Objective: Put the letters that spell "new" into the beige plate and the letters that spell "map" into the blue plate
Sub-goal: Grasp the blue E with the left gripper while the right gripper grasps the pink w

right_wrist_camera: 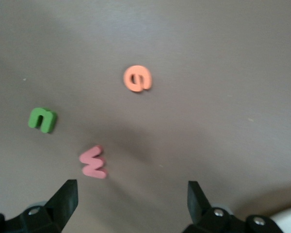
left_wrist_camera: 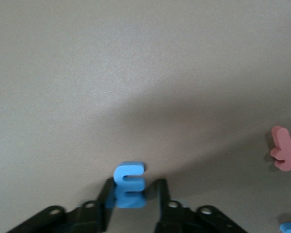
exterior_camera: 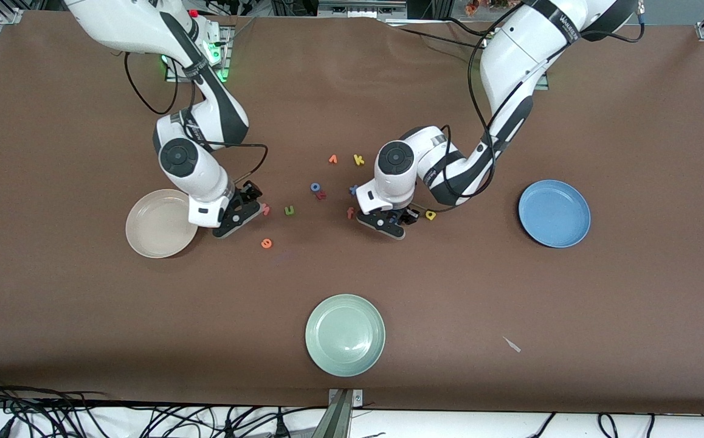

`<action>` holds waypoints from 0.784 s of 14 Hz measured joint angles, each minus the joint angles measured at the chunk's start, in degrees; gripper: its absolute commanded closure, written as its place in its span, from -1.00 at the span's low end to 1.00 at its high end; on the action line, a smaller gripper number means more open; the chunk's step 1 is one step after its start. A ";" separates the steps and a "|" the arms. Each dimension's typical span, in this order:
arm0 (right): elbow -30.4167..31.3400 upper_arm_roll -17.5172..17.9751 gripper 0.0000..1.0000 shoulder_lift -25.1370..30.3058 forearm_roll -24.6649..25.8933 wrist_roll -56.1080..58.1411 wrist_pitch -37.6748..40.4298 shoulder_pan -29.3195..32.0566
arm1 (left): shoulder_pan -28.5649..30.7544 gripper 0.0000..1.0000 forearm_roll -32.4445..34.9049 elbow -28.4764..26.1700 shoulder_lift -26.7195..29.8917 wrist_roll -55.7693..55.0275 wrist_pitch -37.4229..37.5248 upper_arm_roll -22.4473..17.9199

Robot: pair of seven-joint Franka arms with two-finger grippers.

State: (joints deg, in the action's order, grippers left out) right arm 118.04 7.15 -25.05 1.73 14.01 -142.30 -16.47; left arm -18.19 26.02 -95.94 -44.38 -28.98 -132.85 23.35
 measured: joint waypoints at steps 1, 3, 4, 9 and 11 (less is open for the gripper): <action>0.01 0.04 -1.00 -0.45 0.00 0.00 -0.48 -0.59 | 0.05 0.80 0.07 0.13 -0.01 0.60 0.03 -0.06; 0.02 0.06 -1.00 -1.28 0.00 0.05 -0.92 -1.25 | 0.39 0.81 0.07 0.65 0.12 2.15 0.86 -0.18; 0.04 0.06 -1.00 -1.70 0.00 0.10 -0.96 -1.52 | 0.61 0.82 0.07 1.17 0.46 2.72 2.57 -0.17; 0.07 0.07 -1.00 -3.38 0.00 0.14 -1.35 -2.63 | 2.20 0.80 0.07 2.82 8.28 4.52 17.36 0.00; 0.25 0.07 -0.98 -4.03 0.00 0.15 -2.11 -2.66 | 3.76 0.80 0.07 2.80 11.70 6.58 21.69 0.01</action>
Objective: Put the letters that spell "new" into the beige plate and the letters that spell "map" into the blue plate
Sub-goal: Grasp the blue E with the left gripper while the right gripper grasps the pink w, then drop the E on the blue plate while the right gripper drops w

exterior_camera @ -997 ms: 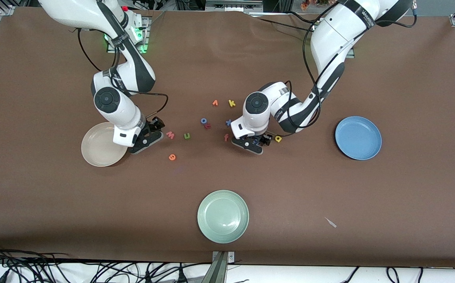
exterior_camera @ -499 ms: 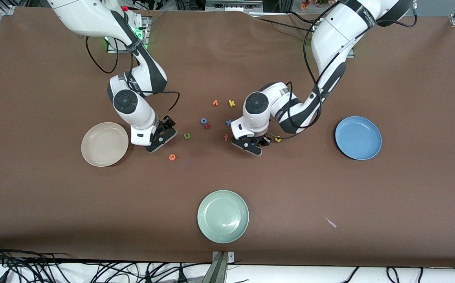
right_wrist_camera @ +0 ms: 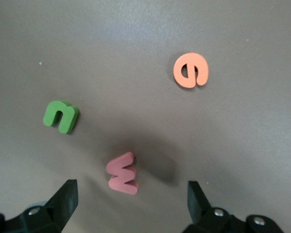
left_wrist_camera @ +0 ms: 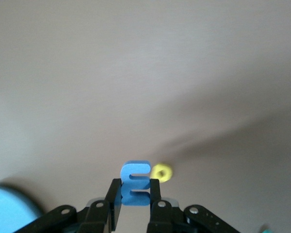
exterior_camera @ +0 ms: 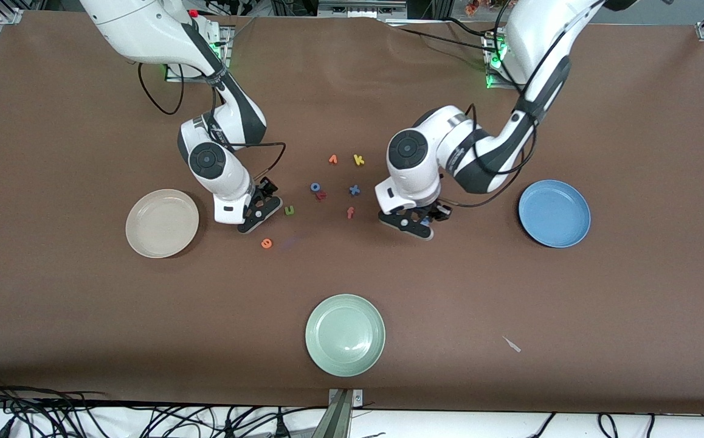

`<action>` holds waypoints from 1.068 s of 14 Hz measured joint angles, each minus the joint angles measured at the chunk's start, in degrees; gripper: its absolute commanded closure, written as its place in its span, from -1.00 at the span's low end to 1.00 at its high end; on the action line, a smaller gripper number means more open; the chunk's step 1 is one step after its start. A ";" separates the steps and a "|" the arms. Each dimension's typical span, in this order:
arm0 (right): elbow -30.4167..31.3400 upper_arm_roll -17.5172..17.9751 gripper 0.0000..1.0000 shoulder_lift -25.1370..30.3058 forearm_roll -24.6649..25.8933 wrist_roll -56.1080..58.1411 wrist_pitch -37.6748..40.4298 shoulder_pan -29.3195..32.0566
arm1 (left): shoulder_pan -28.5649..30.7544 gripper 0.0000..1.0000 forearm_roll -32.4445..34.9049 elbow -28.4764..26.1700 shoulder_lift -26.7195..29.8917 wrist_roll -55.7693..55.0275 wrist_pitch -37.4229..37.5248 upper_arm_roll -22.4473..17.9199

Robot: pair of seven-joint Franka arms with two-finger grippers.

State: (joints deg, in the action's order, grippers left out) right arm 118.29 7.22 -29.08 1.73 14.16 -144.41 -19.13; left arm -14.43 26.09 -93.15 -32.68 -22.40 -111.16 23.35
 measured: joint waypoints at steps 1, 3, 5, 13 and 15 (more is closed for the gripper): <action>0.23 0.00 -0.88 -0.30 0.00 0.03 -0.69 -0.03 | 1.40 0.79 -0.05 -0.01 1.35 2.66 1.30 0.00; 0.54 0.00 -0.57 -0.65 0.00 0.06 -1.21 -0.22 | 5.73 0.78 -1.95 -0.03 3.57 10.83 2.32 -0.03; 0.64 0.00 -0.36 -0.65 0.00 0.06 -1.30 -0.35 | 11.77 0.78 -6.25 -0.05 5.26 22.40 2.92 -0.09; 0.62 -0.06 0.52 -0.26 0.05 0.05 -1.56 -0.56 | 26.56 0.78 -8.77 -3.60 6.47 52.26 6.00 -0.07; 0.61 -0.05 0.81 -0.22 0.05 0.05 -1.57 -0.68 | 27.89 0.78 -8.41 -6.56 6.47 52.89 5.13 -0.08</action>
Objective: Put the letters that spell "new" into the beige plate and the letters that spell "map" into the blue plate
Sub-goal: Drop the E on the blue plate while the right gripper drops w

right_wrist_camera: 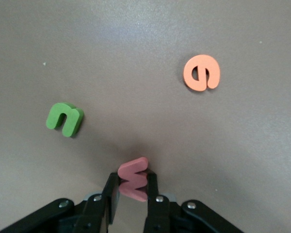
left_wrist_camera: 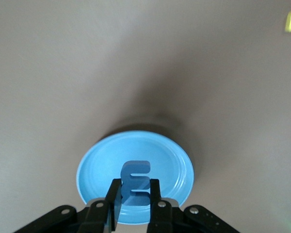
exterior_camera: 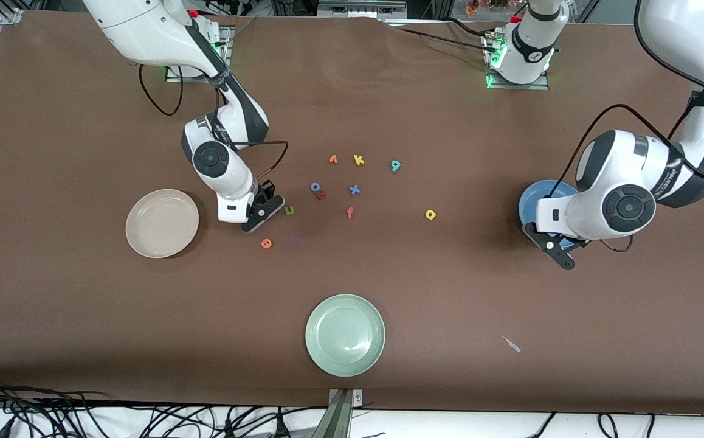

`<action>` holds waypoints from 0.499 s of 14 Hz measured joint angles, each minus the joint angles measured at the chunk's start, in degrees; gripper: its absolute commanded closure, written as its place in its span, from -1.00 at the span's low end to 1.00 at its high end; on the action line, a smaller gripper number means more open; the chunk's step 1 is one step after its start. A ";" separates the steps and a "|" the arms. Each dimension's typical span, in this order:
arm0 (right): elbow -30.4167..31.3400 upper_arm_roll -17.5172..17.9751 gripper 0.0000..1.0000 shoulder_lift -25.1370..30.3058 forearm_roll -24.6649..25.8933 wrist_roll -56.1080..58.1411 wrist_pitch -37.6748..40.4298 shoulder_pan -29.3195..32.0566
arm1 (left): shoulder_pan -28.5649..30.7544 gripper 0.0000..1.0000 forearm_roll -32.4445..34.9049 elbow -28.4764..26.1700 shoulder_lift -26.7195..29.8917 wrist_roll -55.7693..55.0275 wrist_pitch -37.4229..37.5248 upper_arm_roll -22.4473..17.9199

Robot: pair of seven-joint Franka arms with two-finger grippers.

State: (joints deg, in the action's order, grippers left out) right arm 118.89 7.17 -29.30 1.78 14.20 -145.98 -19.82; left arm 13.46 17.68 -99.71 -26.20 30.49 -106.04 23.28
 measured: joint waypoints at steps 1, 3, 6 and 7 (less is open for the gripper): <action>0.00 0.01 0.86 0.00 0.00 -0.02 0.00 -0.08 | 0.51 0.77 0.95 -1.97 0.00 0.22 -1.99 -0.02; -0.11 0.01 0.92 0.00 0.00 -0.32 0.00 -0.15 | 1.87 0.73 4.03 -6.89 -0.02 0.22 -9.09 -0.05; -2.59 -0.10 0.92 0.58 -0.02 -1.33 4.07 -0.18 | 4.87 0.49 4.96 -14.30 -0.04 0.23 -19.40 -0.10; -4.51 -0.49 0.92 1.21 -0.02 -1.67 8.18 -0.17 | 5.54 0.01 4.96 -16.40 -0.05 0.23 -22.06 -0.11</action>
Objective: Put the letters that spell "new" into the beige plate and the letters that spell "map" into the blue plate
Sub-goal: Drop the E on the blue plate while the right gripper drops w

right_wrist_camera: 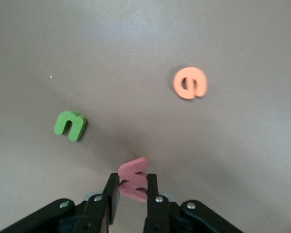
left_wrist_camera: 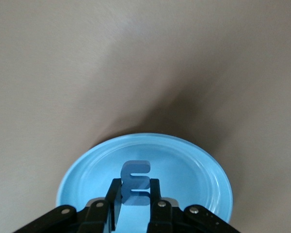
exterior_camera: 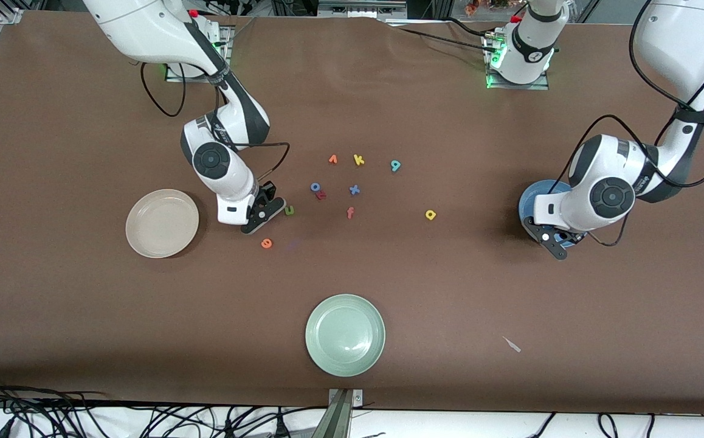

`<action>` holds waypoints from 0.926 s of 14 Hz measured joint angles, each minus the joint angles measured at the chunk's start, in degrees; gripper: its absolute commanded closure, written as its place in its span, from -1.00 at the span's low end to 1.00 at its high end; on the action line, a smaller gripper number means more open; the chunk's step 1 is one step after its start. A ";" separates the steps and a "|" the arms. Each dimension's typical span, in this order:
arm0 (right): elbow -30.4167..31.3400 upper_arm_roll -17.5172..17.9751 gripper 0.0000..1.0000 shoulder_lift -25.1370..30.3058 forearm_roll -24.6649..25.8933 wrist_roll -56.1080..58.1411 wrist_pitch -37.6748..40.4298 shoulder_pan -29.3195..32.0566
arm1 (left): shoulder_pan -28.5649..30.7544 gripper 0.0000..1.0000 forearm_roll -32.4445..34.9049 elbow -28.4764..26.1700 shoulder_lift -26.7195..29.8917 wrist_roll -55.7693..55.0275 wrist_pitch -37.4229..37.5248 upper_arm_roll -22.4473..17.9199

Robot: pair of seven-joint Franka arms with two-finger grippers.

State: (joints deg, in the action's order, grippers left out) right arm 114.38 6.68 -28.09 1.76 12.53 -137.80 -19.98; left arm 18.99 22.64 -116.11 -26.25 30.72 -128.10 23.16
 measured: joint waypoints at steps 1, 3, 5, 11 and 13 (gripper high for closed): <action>-2.06 -0.87 0.92 0.82 0.00 -0.22 4.62 0.02 | 0.38 -0.65 0.00 -1.45 0.00 0.00 -1.77 0.00; -5.28 -3.60 0.92 2.32 0.00 -0.21 12.56 0.19 | 0.64 -1.00 0.00 -2.36 0.05 0.00 -2.86 0.00; -6.44 -6.73 0.92 2.82 0.00 -0.15 15.42 0.35 | 0.63 -1.00 0.00 -2.29 0.77 -0.03 -2.86 0.15; -6.44 -14.07 0.88 1.62 0.00 -0.15 15.59 0.79 | 0.47 -1.00 -0.04 -0.09 6.70 -7.39 7.38 5.48; -6.44 -14.67 0.85 0.73 0.00 -0.19 14.86 1.74 | 0.32 -1.00 -0.06 1.21 7.59 -16.99 11.36 10.55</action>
State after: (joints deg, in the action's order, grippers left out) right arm 107.94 -8.00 -27.36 1.76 12.34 -122.93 -18.25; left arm 19.32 22.58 -114.90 -18.66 13.73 -116.74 33.71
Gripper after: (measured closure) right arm 0.727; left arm 0.000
